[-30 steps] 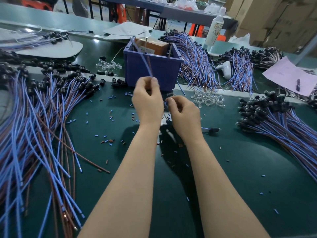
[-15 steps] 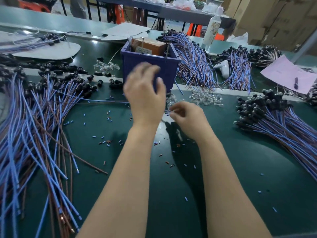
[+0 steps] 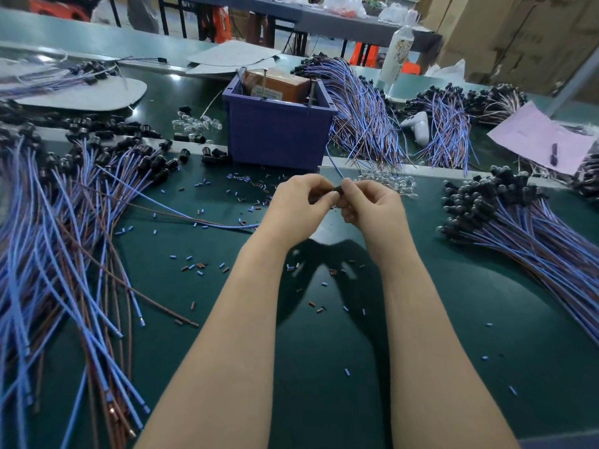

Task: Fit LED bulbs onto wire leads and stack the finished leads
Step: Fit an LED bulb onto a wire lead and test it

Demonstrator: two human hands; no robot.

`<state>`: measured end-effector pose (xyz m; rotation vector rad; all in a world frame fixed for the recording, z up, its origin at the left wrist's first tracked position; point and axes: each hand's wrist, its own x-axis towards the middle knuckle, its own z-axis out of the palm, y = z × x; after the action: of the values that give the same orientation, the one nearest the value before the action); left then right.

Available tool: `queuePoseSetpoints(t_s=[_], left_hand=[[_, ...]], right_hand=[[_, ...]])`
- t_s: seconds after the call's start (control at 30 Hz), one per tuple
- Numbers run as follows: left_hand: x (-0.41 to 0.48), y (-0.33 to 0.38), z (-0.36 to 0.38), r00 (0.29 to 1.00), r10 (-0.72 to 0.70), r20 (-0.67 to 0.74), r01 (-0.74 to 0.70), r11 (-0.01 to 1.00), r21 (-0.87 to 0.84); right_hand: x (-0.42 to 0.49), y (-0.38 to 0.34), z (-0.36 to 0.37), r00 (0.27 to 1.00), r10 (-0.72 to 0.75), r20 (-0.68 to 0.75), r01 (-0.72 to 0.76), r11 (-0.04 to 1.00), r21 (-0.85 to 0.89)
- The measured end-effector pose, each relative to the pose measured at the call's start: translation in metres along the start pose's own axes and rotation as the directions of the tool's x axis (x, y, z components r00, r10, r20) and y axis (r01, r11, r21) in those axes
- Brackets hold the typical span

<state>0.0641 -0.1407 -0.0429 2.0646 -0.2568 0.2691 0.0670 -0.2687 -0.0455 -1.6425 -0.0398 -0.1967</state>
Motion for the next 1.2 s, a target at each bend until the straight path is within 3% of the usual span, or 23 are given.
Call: queuePoseSetpoints(t_s=[0.1, 0.17, 0.3, 0.37, 0.43, 0.53, 0.57, 0.6, 0.67, 0.7, 0.77, 0.87, 0.97, 1.07, 1.13, 1.2], left_hand=[[0.000, -0.003, -0.005, 0.999, -0.031, 0.044, 0.034, 0.996, -0.080], [0.000, -0.004, -0.007, 0.997, -0.049, 0.058, 0.054, 0.995, -0.088], [0.002, -0.004, -0.003, 0.996, -0.090, 0.011, 0.090, 0.995, 0.031], [0.003, -0.003, -0.001, 0.995, -0.095, -0.009, 0.095, 0.993, 0.066], [0.001, -0.001, -0.004, 0.996, -0.085, 0.014, 0.084, 0.996, 0.023], [-0.002, -0.001, -0.012, 0.992, -0.065, 0.108, 0.074, 0.994, -0.082], [-0.002, -0.001, -0.013, 0.989, -0.074, 0.125, 0.083, 0.994, -0.071], [-0.002, -0.002, -0.013, 0.988, -0.087, 0.126, 0.093, 0.995, -0.038], [0.000, -0.002, -0.013, 0.991, -0.102, 0.090, 0.097, 0.994, 0.058], [0.001, -0.001, -0.012, 0.992, -0.103, 0.071, 0.096, 0.991, 0.094], [0.002, 0.002, -0.010, 0.993, -0.105, 0.058, 0.099, 0.989, 0.110], [0.000, 0.003, -0.013, 0.985, -0.128, 0.119, 0.123, 0.991, 0.052], [-0.002, -0.001, -0.018, 0.965, -0.178, 0.195, 0.147, 0.976, 0.161], [-0.001, -0.004, -0.021, 0.973, -0.228, 0.016, 0.223, 0.961, 0.164], [0.001, -0.002, -0.020, 0.958, -0.252, -0.137, 0.268, 0.957, 0.114], [0.001, 0.000, -0.016, 0.945, -0.277, -0.174, 0.297, 0.949, 0.105]], right_hand=[[-0.001, 0.003, 0.009, 0.997, 0.072, 0.001, -0.072, 0.991, 0.116], [-0.001, 0.005, 0.016, 0.997, 0.073, -0.018, -0.071, 0.993, 0.094], [-0.006, 0.008, 0.022, 0.975, -0.178, -0.133, 0.122, 0.928, -0.351], [-0.008, 0.006, 0.024, 0.955, -0.254, -0.150, 0.167, 0.884, -0.436], [-0.005, 0.006, 0.023, 0.968, -0.206, -0.142, 0.139, 0.914, -0.381], [-0.002, 0.002, 0.017, 1.000, 0.007, -0.024, -0.007, 1.000, 0.005], [-0.002, 0.002, 0.017, 1.000, 0.014, 0.000, -0.014, 1.000, -0.004], [-0.003, 0.003, 0.017, 1.000, -0.023, -0.009, 0.022, 0.992, -0.123], [-0.005, 0.004, 0.019, 0.978, -0.192, -0.077, 0.145, 0.903, -0.404], [-0.006, 0.004, 0.021, 0.960, -0.258, -0.112, 0.181, 0.871, -0.456], [-0.006, 0.004, 0.023, 0.956, -0.261, -0.137, 0.179, 0.884, -0.433], [-0.001, 0.006, 0.020, 0.991, -0.076, -0.112, 0.047, 0.971, -0.236], [0.009, 0.006, 0.002, 0.970, 0.016, -0.241, -0.047, 0.991, -0.125], [0.014, 0.009, -0.005, 0.939, -0.010, -0.343, -0.043, 0.988, -0.146], [0.017, 0.010, 0.007, 0.952, -0.029, -0.305, -0.044, 0.973, -0.228], [0.019, 0.009, 0.019, 0.971, -0.049, -0.236, -0.036, 0.939, -0.341]])
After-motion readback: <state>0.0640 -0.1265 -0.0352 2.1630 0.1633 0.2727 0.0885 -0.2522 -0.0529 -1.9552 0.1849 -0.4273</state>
